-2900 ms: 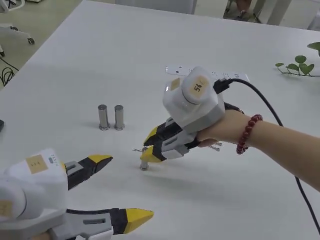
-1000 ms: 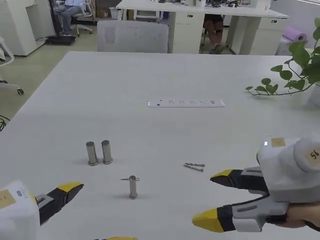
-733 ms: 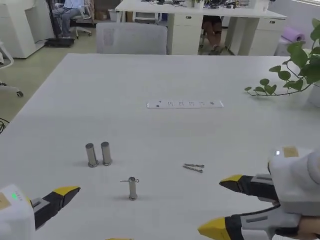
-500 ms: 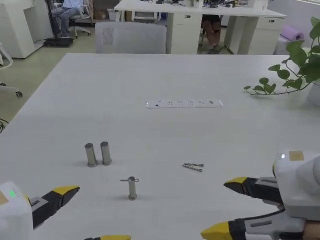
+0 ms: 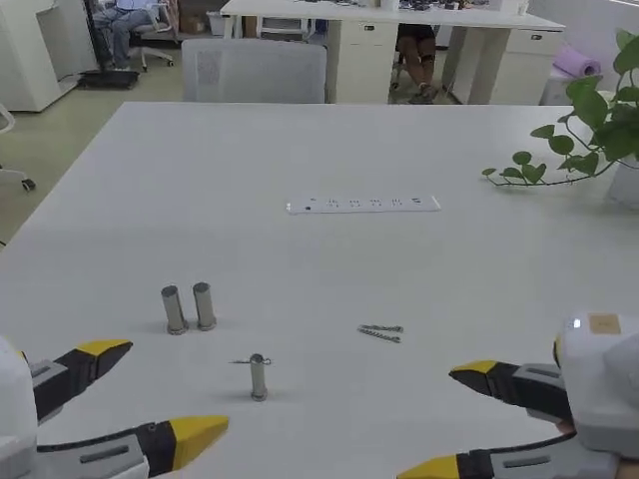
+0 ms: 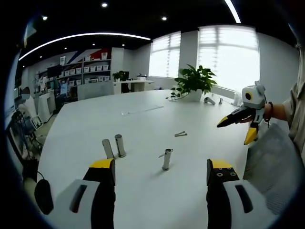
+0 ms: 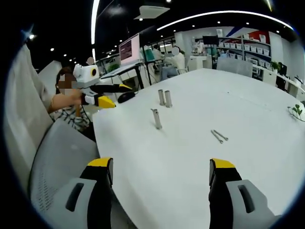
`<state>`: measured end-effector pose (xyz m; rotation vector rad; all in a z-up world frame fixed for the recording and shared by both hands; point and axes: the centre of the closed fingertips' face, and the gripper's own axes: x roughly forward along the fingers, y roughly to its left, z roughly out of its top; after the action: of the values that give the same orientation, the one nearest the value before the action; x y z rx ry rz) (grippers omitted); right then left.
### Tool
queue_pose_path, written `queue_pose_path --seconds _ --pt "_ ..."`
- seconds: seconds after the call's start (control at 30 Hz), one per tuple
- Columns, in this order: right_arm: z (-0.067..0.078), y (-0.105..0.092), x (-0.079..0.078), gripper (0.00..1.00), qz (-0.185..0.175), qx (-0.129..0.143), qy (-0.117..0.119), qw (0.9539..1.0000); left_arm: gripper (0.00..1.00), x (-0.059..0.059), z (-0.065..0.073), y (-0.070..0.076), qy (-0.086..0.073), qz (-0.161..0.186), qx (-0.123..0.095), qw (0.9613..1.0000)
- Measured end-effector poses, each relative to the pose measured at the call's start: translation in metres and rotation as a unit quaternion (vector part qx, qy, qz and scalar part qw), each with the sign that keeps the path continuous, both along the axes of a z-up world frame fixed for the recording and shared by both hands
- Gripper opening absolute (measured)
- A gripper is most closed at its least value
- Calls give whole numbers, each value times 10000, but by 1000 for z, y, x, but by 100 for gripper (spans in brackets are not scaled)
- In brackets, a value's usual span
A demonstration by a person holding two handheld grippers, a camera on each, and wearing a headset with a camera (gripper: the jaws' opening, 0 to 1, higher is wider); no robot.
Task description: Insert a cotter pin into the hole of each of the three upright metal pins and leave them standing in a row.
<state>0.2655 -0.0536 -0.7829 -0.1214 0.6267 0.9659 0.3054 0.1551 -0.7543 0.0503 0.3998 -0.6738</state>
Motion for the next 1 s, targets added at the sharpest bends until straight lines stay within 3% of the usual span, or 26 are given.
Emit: queue_pose_path --seconds 0.47,1.0 --pt "5 -12 6 84 -217 33 -85 9997 68 46 8 23 -222 566 -86 9981" --pt "1 -16 10 83 -248 -17 -11 9997 49 93 -16 35 -121 851 206 9961"
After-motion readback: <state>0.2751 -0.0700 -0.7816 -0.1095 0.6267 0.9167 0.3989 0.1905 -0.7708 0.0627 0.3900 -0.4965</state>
